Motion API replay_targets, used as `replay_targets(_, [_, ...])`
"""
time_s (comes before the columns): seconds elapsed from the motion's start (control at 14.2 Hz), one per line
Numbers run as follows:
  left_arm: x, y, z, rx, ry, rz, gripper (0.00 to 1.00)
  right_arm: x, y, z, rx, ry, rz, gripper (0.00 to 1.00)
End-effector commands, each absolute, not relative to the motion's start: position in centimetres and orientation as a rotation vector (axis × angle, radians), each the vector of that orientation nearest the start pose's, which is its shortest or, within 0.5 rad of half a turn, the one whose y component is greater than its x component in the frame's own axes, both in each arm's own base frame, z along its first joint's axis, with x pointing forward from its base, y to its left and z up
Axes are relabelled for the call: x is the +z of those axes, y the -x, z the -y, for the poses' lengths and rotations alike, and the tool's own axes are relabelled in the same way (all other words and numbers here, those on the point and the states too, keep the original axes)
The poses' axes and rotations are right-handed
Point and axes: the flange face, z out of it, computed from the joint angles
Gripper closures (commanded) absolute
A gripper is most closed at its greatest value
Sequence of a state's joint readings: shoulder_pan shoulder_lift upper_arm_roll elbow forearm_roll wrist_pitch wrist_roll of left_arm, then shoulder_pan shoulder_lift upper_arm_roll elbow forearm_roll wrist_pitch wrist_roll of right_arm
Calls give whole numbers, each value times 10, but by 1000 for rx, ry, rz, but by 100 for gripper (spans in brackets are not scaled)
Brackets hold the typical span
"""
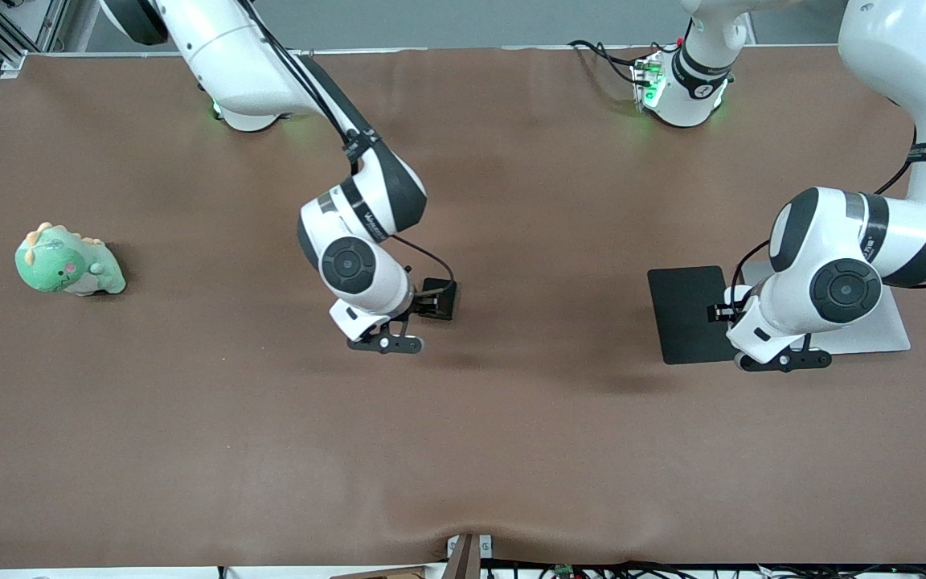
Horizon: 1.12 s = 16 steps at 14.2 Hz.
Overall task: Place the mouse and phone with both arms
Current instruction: 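Carry the mouse to the black pad while the right gripper reaches the phone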
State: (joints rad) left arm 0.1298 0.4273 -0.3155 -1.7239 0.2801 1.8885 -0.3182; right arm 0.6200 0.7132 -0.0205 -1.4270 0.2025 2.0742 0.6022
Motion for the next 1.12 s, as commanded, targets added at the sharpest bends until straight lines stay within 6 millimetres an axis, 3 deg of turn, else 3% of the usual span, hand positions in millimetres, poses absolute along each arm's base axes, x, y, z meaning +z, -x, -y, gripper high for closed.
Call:
replay_targets(0.0, [322,-617,70,262,2943,29,100,254,-579,-428,244,3035,-187,0])
replay_targets(0.21, [325,-616,64,261,2941,44,100,230,-569,-437,268,3051,-176,0])
replay_targets(0.49, [326,-615,67,269,2940,40,100,211,-561,-435,309,3068,-182,0])
replay_targets(0.77, [327,-612,74,283,2939,32,100,196,-553,-447,291,3065,-284,0])
replay_targets(1.05, [306,-600,77,327,2933,24,100,192,-550,-451,289,3060,-347,0])
